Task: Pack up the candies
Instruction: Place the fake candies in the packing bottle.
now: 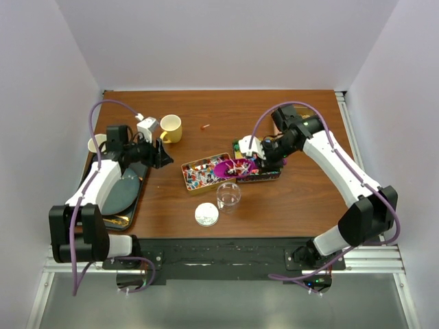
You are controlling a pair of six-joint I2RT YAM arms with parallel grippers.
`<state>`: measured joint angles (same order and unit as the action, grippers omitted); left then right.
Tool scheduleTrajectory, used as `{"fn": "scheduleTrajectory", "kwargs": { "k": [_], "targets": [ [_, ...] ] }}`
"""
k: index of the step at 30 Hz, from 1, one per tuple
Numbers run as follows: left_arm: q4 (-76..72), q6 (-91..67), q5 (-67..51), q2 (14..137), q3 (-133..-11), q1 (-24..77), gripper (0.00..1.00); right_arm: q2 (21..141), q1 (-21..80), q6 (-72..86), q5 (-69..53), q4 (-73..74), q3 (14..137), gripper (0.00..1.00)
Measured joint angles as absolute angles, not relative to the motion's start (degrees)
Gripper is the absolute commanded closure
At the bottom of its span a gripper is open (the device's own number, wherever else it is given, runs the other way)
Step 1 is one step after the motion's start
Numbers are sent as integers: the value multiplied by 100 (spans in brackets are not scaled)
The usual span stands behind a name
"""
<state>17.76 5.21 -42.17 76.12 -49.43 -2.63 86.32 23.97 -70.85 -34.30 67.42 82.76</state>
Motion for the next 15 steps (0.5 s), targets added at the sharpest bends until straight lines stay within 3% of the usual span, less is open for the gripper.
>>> {"fn": "scheduleTrajectory", "kwargs": {
  "k": [8,15],
  "targets": [
    [1769,530,-4112,7349,-4713,-329,47,8471,2414,-8029,-2401,7439,8001,100],
    [1638,513,-3975,7087,-4574,-370,48,8468,2648,-8353,-1461,7607,8025,100]
  ]
}}
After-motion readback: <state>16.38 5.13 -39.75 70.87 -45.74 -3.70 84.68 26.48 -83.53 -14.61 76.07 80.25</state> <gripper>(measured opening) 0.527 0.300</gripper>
